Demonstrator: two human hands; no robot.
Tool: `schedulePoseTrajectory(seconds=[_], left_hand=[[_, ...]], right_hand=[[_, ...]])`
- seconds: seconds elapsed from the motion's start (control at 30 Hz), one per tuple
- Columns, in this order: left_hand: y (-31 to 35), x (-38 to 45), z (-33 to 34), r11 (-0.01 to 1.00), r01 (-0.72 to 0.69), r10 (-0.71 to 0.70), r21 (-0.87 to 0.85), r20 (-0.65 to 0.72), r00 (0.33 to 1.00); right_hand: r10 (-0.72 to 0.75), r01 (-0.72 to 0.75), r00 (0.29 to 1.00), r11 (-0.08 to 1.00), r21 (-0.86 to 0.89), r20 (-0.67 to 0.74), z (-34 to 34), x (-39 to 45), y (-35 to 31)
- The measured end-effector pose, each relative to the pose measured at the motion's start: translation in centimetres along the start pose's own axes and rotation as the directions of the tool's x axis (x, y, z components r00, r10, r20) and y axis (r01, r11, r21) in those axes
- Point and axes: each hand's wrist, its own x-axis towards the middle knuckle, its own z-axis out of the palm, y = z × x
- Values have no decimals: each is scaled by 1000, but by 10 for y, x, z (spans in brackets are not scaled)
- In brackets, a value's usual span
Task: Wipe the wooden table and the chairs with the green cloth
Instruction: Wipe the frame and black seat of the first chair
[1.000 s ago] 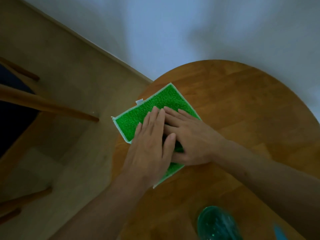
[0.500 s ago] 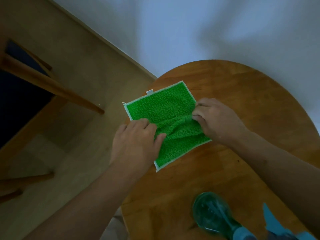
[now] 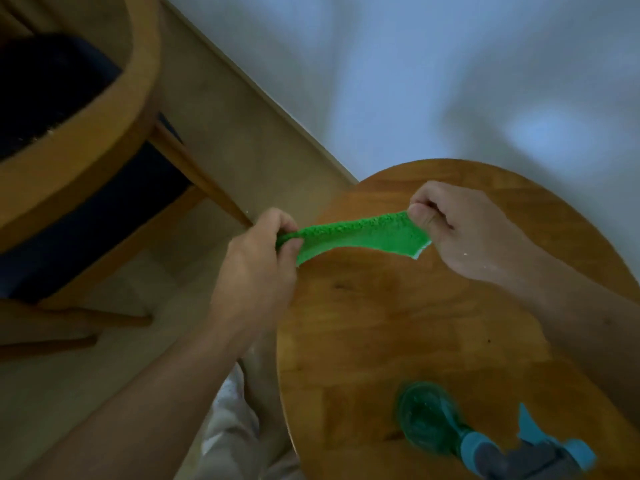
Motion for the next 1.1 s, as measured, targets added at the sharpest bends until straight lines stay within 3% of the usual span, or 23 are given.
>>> schedulePoseTrajectory(seconds=[0.13,0.3,0.47,0.7,0.8,0.9,1.0,1.1], left_hand=[[-6,-6,-45,993,42,-61,-115,-169,984],[-43,-17,-103,973,112,-176,-203,-330,927],[-95,-36,-167,967,188,-251,-175,-499,830],[-164,-63,-245,923,332,-374,-196,-664,647],[-190,-63,-272,904,371,-406,-214,-700,587],[-213,-47,-295,884,426,-428,-192,-696,576],[-239,-31,-301,866,489,-433,-100,-639,636],[-258,-28,-297,846,524,-475,-103,-591,651]], right_hand=[[-100,101,995,991,84,-14,-17,29,-49],[-220,157,950,950,272,221,-3,72,-126],[-378,289,864,914,286,333,46,104,-213],[-487,248,797,803,542,357,102,128,-316],[-468,217,820,786,578,330,125,136,-351],[-392,247,899,822,514,195,148,156,-371],[-294,277,954,938,207,57,172,175,-379],[-383,386,916,922,0,-118,200,165,-394]])
